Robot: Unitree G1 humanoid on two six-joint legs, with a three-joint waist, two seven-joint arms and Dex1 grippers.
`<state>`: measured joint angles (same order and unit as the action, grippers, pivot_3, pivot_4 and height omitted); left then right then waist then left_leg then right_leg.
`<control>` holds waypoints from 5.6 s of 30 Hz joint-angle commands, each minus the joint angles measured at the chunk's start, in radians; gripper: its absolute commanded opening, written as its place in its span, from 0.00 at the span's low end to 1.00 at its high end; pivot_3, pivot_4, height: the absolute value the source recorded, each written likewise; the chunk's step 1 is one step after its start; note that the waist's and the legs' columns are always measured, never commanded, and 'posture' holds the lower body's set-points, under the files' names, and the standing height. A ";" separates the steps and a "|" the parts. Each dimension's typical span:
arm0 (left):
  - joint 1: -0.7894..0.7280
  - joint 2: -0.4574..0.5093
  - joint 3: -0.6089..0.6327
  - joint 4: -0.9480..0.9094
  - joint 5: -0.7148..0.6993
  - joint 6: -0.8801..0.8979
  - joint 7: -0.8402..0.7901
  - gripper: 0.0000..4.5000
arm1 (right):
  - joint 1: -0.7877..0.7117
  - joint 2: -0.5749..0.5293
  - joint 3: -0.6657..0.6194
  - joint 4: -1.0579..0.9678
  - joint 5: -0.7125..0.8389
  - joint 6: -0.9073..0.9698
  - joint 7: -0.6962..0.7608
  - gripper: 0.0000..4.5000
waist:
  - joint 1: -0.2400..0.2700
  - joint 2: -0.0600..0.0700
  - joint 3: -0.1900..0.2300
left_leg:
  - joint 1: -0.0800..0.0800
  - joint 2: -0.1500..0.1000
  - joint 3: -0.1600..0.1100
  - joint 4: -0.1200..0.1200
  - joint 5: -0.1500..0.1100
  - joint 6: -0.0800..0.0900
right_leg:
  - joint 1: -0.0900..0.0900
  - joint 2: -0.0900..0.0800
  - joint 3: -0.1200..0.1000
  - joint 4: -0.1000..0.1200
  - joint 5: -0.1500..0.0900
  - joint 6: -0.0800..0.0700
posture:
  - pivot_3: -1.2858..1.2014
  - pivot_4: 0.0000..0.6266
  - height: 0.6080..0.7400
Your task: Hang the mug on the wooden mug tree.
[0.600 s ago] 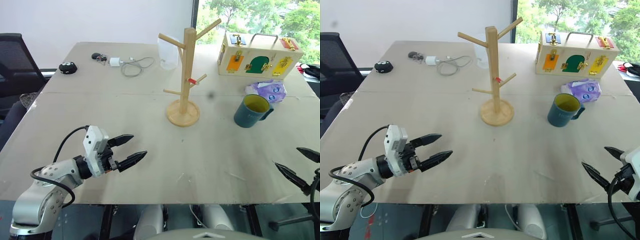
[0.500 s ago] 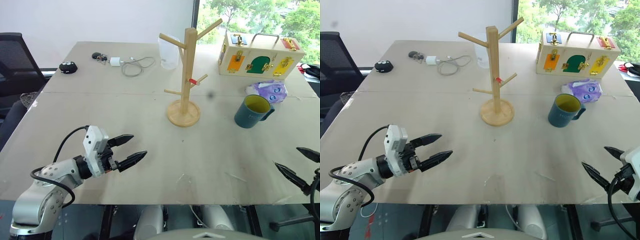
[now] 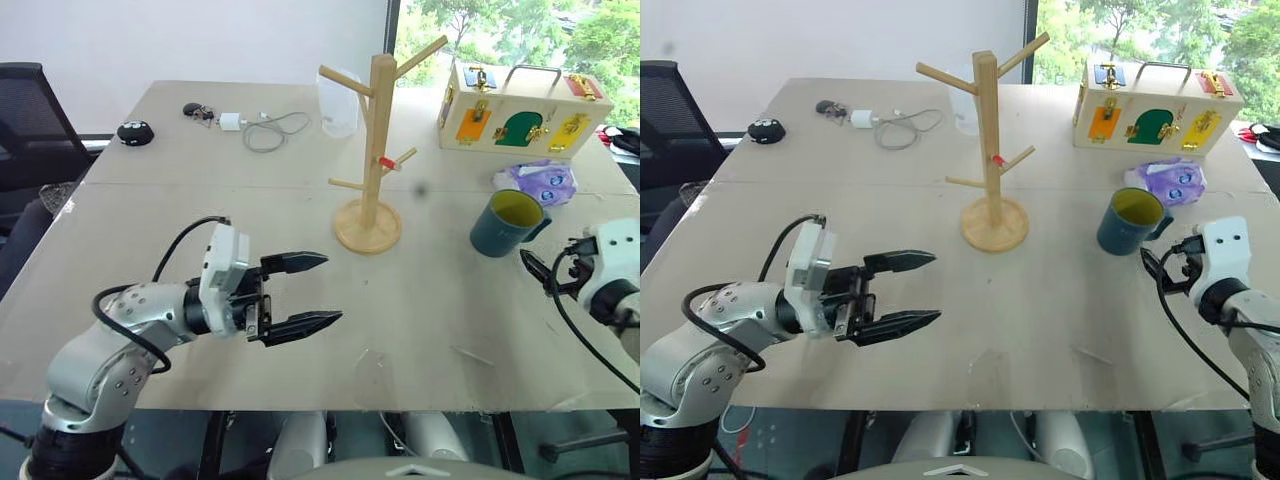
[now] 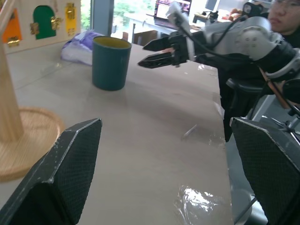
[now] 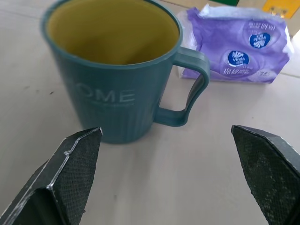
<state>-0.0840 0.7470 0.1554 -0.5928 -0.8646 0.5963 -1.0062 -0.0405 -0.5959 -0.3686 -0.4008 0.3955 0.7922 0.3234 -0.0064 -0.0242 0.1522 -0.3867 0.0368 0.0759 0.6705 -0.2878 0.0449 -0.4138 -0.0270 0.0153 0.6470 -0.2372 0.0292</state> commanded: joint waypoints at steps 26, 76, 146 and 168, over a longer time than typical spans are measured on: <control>0.038 0.038 0.067 -0.145 -0.090 0.015 0.113 1.00 | -0.257 0.070 0.058 0.386 -0.091 -0.223 -0.007 0.99 | -0.007 0.001 0.000 | 0.001 0.000 0.001 0.000 0.002 -0.004 | 0.000 0.001 0.001 0.001 0.000 0.000 | 0.52 0.24 1.00; 0.188 0.054 0.127 -0.185 -0.066 -0.053 0.115 1.00 | -0.443 0.177 0.150 0.658 -0.160 -0.449 0.014 0.01 | -0.008 0.001 0.000 | 0.001 0.001 0.002 0.000 0.003 -0.005 | 0.000 0.000 0.002 0.002 0.000 0.000 | 0.52 0.24 1.00; 0.390 -0.093 0.346 -0.046 -0.114 -0.254 0.008 1.00 | -0.888 0.132 0.407 -0.227 0.085 0.667 -0.002 0.01 | -0.012 0.001 0.001 | -0.011 0.001 -0.001 0.001 0.003 -0.005 | -0.011 -0.007 -0.009 0.001 0.000 0.000 | 0.52 0.24 1.00; 0.428 -0.116 0.334 -0.070 -0.096 -0.271 0.019 1.00 | -0.841 0.122 0.332 -0.282 0.165 0.694 0.045 0.01 | -0.011 0.001 0.001 | -0.011 0.001 -0.002 0.001 0.003 -0.005 | -0.010 -0.007 -0.009 0.001 0.000 0.000 | 0.52 0.24 1.00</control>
<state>0.3375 0.6324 0.4690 -0.6511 -0.9569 0.3500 -0.9772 -0.8666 -0.4693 0.0208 -0.6370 0.5406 1.4812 0.3571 -0.0173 -0.0228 0.1532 -0.3977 0.0376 0.0738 0.6711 -0.2851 0.0402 -0.4243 -0.0337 0.0063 0.6479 -0.2369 0.0288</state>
